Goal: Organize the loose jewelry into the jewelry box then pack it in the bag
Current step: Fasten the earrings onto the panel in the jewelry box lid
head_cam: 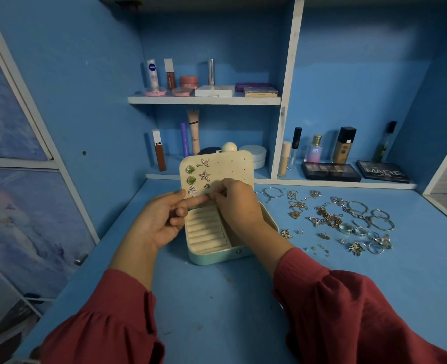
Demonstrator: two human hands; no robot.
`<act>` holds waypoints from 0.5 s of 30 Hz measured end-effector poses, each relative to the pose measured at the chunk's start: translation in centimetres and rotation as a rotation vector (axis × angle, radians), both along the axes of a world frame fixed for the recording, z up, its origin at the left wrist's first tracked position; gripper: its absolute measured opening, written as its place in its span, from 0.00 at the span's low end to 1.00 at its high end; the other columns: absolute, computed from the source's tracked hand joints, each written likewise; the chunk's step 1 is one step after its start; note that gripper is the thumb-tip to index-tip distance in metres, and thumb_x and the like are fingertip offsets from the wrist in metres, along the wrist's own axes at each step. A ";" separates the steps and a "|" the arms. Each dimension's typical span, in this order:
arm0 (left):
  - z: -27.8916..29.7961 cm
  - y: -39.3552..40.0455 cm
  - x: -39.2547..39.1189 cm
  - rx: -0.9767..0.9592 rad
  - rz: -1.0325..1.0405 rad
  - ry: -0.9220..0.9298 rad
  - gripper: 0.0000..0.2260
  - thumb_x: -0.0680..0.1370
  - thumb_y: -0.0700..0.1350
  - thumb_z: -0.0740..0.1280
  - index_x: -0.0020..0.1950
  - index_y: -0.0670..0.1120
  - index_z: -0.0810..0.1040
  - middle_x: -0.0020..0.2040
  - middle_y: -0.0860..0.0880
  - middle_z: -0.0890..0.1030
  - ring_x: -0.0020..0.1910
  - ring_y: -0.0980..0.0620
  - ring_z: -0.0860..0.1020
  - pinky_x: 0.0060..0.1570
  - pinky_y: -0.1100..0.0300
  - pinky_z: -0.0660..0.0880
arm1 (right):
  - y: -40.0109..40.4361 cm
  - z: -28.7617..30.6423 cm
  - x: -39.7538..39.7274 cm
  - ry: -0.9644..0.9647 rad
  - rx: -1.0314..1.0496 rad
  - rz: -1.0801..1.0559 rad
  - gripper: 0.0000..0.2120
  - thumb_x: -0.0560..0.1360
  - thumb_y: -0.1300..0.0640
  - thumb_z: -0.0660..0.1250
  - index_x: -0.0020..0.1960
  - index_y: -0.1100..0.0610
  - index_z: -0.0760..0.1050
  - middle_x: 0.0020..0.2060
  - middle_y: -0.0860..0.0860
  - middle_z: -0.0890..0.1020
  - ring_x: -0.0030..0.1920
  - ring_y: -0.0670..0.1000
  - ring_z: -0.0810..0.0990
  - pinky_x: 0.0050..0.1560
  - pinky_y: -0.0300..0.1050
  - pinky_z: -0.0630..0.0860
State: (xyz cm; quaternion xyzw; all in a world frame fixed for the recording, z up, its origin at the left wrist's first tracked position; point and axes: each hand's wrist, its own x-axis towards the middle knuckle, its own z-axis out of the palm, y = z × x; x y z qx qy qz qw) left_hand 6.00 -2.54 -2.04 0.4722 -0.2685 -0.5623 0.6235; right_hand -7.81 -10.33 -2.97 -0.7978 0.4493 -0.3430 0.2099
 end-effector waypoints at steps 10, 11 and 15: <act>0.0 0.1 0.0 0.005 -0.011 0.032 0.10 0.81 0.38 0.58 0.59 0.36 0.72 0.54 0.37 0.82 0.19 0.60 0.67 0.16 0.73 0.60 | 0.2 -0.1 0.0 -0.049 -0.005 0.001 0.04 0.75 0.56 0.66 0.46 0.56 0.78 0.41 0.51 0.82 0.43 0.51 0.78 0.42 0.45 0.74; 0.0 0.1 0.0 0.006 -0.016 0.027 0.10 0.81 0.38 0.58 0.60 0.36 0.72 0.55 0.37 0.82 0.19 0.60 0.66 0.16 0.73 0.60 | 0.2 -0.1 -0.1 -0.054 -0.003 0.003 0.04 0.75 0.56 0.66 0.46 0.55 0.78 0.41 0.51 0.82 0.43 0.51 0.79 0.43 0.45 0.75; -0.1 0.0 0.3 0.006 -0.038 0.016 0.12 0.80 0.39 0.59 0.63 0.37 0.71 0.56 0.38 0.82 0.18 0.60 0.65 0.16 0.73 0.60 | 0.1 0.0 0.0 -0.031 -0.046 0.015 0.05 0.74 0.56 0.66 0.48 0.55 0.79 0.44 0.51 0.83 0.45 0.53 0.79 0.47 0.49 0.77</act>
